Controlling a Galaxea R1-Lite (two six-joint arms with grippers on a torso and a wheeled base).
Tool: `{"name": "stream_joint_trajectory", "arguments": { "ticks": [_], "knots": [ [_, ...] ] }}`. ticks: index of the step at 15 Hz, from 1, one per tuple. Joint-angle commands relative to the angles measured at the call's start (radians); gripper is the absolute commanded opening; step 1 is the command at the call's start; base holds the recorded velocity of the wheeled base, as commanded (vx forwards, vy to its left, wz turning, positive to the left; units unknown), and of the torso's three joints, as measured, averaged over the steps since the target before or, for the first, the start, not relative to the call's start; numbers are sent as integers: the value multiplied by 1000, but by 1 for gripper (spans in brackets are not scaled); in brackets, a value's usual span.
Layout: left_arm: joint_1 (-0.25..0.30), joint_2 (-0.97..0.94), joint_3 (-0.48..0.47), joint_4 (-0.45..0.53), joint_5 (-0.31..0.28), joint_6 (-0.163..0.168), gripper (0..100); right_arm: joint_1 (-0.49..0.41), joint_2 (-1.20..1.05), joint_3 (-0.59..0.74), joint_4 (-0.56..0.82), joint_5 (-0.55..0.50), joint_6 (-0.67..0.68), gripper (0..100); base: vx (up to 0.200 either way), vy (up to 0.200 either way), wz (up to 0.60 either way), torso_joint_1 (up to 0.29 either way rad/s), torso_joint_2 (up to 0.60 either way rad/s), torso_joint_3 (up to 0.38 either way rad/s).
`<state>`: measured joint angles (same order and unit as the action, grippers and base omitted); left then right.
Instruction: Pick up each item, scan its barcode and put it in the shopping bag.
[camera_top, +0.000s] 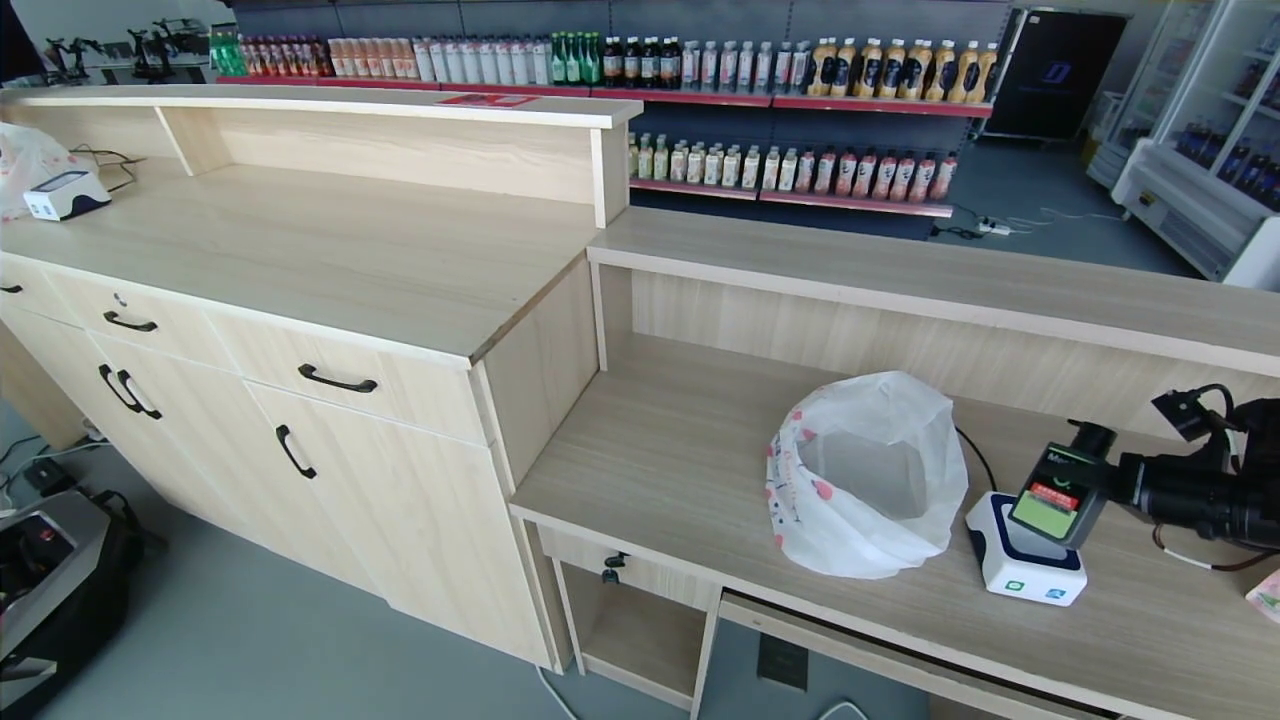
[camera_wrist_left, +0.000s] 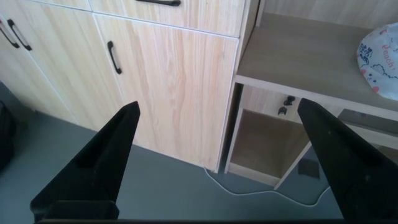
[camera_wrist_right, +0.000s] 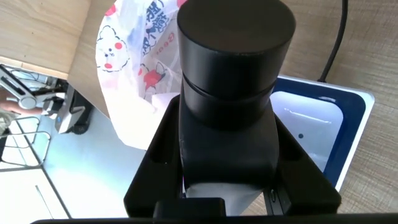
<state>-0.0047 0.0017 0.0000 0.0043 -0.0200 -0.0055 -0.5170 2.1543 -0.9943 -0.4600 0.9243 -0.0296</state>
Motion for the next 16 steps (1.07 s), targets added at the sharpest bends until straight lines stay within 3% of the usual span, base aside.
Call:
{"name": "stream_joint_trajectory", "arguments": {
  "ticks": [1, 16],
  "knots": [
    [0, 0, 0, 0, 0, -1, 100, -1, 15, -1, 0, 2, -18, 0, 0, 0, 0, 0, 0, 0],
    [0, 0, 0, 0, 0, -1, 100, -9, 42, -17, 6, 25, -105, 0, 0, 0, 0, 0, 0, 0]
  ]
}}
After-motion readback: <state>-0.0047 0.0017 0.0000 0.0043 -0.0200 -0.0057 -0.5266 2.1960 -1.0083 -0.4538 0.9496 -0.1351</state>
